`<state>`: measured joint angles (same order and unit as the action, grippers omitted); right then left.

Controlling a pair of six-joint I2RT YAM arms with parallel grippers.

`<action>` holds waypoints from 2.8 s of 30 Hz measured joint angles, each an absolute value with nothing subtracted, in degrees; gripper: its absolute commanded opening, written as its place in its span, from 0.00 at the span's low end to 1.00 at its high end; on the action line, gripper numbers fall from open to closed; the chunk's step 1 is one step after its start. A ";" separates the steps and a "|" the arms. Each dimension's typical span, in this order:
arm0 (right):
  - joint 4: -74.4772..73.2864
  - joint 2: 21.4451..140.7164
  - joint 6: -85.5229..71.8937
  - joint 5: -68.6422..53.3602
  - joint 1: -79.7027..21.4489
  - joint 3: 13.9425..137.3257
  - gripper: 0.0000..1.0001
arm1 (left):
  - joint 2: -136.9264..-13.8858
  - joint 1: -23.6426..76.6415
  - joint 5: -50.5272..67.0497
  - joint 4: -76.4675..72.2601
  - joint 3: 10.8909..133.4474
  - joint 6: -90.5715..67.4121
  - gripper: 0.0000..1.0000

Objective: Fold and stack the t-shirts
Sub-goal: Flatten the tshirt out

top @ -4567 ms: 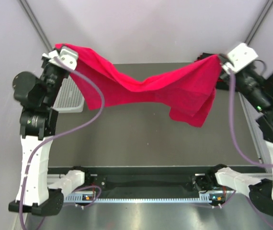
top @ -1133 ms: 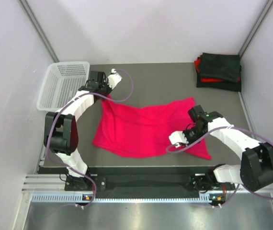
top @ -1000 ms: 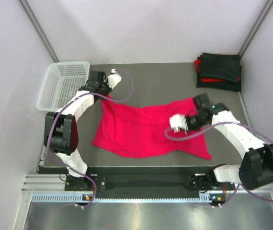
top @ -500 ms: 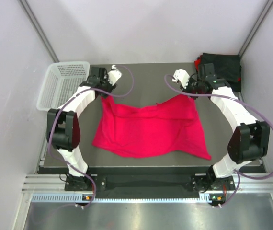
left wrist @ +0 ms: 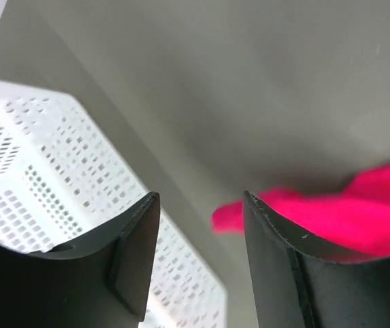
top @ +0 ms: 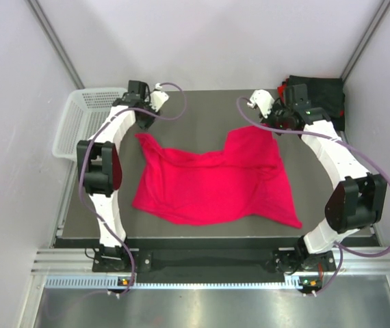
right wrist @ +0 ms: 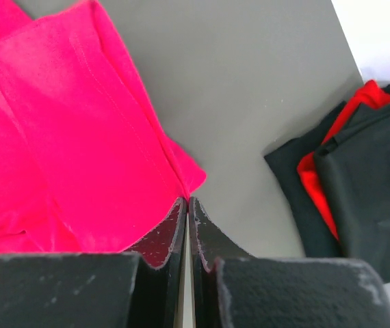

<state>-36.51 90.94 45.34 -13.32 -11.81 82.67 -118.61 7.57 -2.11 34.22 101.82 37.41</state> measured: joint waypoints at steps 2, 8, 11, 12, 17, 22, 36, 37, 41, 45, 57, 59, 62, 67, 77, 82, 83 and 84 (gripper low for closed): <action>-37.01 90.94 45.32 -12.80 -11.73 82.91 0.00 | -117.27 6.15 0.01 36.86 102.45 39.55 0.57; -37.47 90.94 44.34 -12.05 -11.70 83.02 0.00 | -108.16 0.60 7.57 44.71 99.70 43.31 0.53; -37.52 90.94 43.79 -12.05 -11.70 83.05 0.00 | -108.73 -2.74 12.51 49.71 105.03 37.56 0.49; -37.52 90.94 43.66 -12.05 -11.70 83.05 0.00 | -109.54 -3.49 13.52 50.85 106.67 35.44 0.49; -37.78 90.98 43.38 -12.08 -11.70 83.29 0.00 | -113.97 -5.74 16.62 51.96 108.42 25.54 0.49; -37.95 91.24 43.22 -12.08 -11.73 83.81 0.00 | -119.72 -5.15 20.71 54.70 111.11 22.41 0.48; -38.63 91.24 42.83 -11.55 -11.77 83.66 0.00 | -123.46 -4.47 21.56 55.72 114.08 20.69 0.59; -38.72 91.24 42.83 -11.51 -11.77 83.66 0.00 | -124.14 -4.47 21.23 55.70 114.21 20.69 0.58; -38.94 91.24 42.83 -11.18 -11.77 83.66 0.00 | -127.52 -4.36 20.34 55.75 115.72 20.25 0.57; -39.00 91.24 42.83 -10.94 -11.77 83.66 0.00 | -128.86 -3.66 19.57 55.68 117.23 20.01 0.57; -38.98 91.42 42.83 -10.79 -11.86 83.66 0.00 | -129.62 -3.46 16.75 55.61 118.61 19.88 0.53; -38.98 91.59 42.83 -10.79 -11.86 83.66 0.00 | -130.04 -3.22 16.21 55.59 118.85 20.10 0.52; -38.96 91.74 42.83 -10.79 -11.86 83.66 0.00 | -130.76 -2.81 15.59 55.72 118.96 20.29 0.49; -38.96 91.74 42.83 -10.79 -11.86 83.66 0.00 | -132.51 -2.57 15.09 55.83 118.96 20.51 0.48; -38.96 91.79 42.83 -10.81 -11.84 83.66 0.00 | -133.53 -2.63 13.41 56.73 118.96 21.15 0.43; -38.92 91.88 42.81 -10.81 -11.84 83.64 0.00 | -133.53 -2.63 13.45 57.17 118.96 21.12 0.44; -38.92 91.92 42.81 -10.83 -11.84 83.64 0.00 | -133.53 -2.63 13.54 57.25 118.96 21.12 0.44; -38.94 91.98 42.81 -10.81 -11.84 83.64 0.00 | -133.53 -2.63 13.63 57.30 118.96 21.12 0.43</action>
